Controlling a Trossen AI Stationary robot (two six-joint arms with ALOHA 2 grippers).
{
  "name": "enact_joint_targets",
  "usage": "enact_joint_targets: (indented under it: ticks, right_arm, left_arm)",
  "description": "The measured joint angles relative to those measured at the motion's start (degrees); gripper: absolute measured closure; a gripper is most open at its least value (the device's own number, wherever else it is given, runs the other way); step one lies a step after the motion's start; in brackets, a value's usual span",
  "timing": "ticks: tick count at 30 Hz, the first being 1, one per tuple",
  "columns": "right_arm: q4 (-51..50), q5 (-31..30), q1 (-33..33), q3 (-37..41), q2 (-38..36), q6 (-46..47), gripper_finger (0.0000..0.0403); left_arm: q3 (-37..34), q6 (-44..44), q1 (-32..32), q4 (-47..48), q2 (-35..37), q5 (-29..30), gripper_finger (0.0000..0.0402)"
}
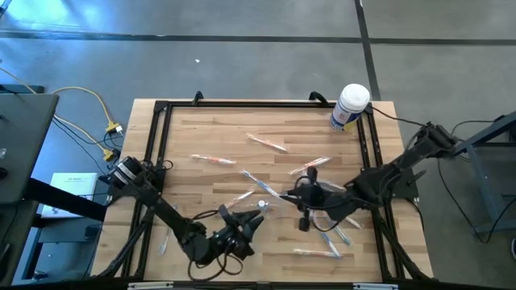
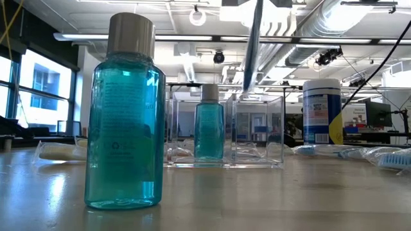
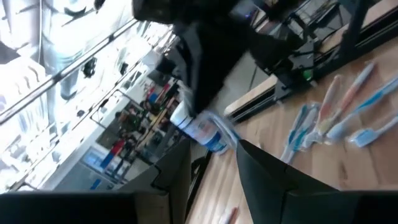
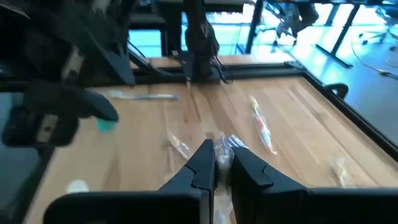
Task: Pick & Place toothbrushing station
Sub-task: Put the blue toothbrush into the transparent organizer
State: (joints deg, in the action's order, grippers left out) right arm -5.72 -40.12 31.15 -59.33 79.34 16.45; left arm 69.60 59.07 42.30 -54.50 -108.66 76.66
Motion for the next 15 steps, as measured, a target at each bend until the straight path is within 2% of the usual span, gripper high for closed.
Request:
enact_joint_targets:
  ticks: [15]
  right_arm:
    - [2.76, 6.17, -5.42, 0.0, 9.12, 6.45, 0.0379]
  left_arm:
    - [-0.04, -1.86, 3.82, 0.02, 0.0, 1.47, 0.0277]
